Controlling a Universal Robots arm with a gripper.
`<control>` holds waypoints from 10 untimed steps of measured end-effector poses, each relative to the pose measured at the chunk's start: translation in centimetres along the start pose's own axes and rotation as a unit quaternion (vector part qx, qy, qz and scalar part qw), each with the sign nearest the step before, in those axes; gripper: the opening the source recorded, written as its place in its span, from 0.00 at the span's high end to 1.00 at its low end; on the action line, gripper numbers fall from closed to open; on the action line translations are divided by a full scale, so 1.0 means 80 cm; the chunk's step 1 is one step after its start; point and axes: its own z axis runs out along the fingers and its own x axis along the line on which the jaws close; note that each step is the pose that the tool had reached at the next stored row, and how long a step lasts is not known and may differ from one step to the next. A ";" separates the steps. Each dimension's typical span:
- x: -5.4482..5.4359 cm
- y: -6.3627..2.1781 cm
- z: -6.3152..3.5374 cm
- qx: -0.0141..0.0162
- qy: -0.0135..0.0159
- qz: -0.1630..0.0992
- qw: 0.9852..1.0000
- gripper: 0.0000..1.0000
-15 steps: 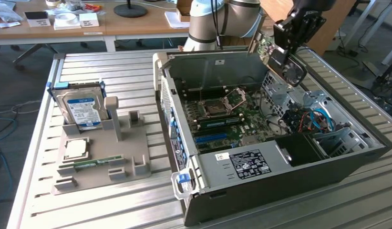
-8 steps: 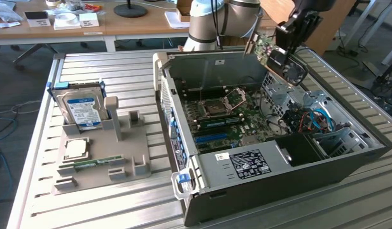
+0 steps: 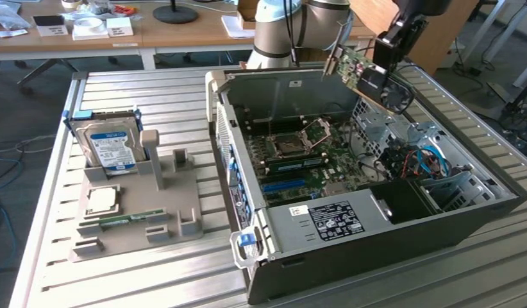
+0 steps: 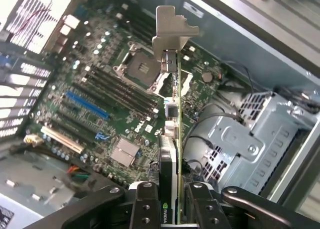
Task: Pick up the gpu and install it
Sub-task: 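Insert the gpu into the slot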
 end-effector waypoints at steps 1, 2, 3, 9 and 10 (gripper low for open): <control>0.000 0.000 0.000 0.000 0.000 -0.009 1.000 0.73; 0.000 0.000 0.000 -0.001 0.001 -0.018 1.000 0.73; 0.000 0.000 0.000 -0.001 0.001 -0.027 1.000 0.73; 0.000 0.000 0.001 -0.003 0.003 -0.082 0.997 0.73; 0.000 0.000 0.001 -0.003 0.003 -0.091 0.996 0.73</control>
